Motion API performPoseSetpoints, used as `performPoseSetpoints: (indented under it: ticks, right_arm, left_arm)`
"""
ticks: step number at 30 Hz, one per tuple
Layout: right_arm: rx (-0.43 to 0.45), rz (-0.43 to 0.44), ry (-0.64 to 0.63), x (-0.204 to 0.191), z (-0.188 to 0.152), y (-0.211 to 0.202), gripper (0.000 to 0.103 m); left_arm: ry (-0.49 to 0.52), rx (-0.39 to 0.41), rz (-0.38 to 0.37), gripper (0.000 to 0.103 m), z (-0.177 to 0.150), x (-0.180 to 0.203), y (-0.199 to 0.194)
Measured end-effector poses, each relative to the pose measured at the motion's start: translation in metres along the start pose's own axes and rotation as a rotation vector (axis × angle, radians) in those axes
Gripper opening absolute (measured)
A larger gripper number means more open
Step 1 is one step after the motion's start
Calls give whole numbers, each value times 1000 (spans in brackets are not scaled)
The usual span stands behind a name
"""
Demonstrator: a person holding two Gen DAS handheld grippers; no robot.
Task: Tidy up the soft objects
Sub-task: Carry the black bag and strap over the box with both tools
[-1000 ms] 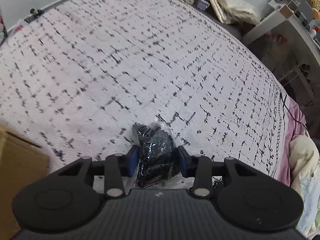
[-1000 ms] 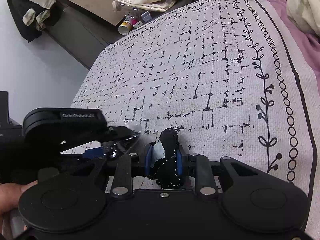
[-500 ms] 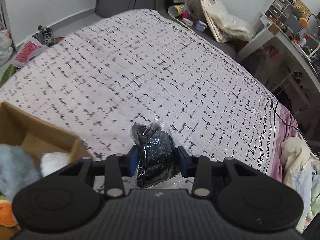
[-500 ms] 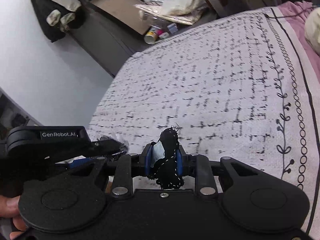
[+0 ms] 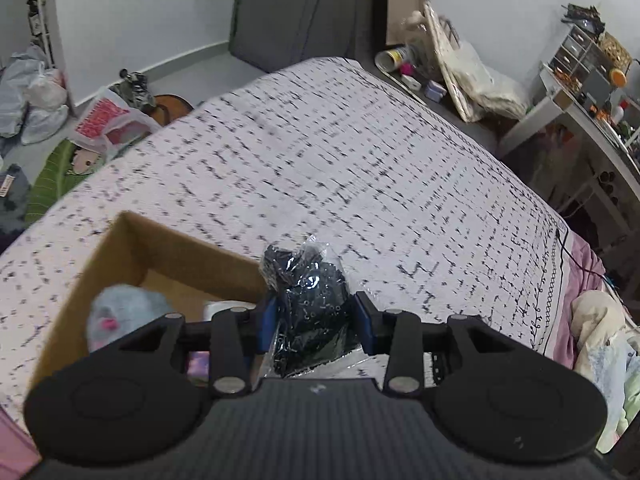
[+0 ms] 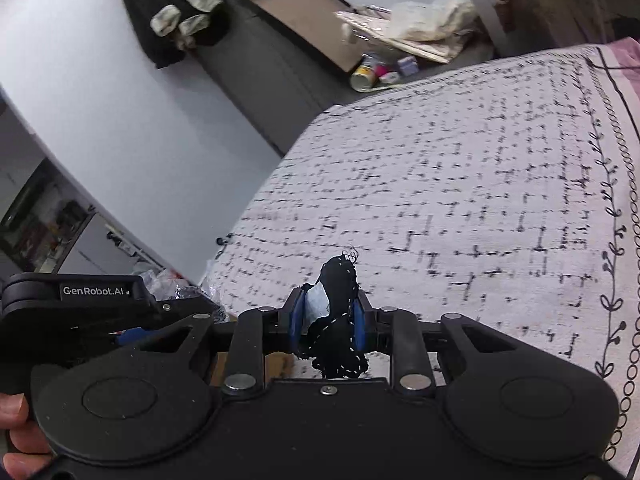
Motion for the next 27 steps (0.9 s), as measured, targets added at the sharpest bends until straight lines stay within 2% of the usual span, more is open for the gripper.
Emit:
performPoseSetpoints:
  ticks: [6,15,27]
  right_arm:
    - [22,39,-46,-25,-4,-20,25]
    - [-1,92,-82,-58,-12,-31,25]
    - [-43,133,-176,-103,-39,-31,25]
  left_arm:
    - [-16,21,11,39,0,-20,-28]
    - [-38,24,25,39,-7,-52,-62]
    - [-89,-6,19,39,-23,-97,-80]
Point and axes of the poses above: each gripper's, at about its wrist camera, not at the fingertips, and y roughly the way its jaws point, x to its right, z to its top, the point moved 8 cm from there along y, roughly the way its jaws point, and after that the axes turned 14 degrees about -z, right-handed, at the moved point
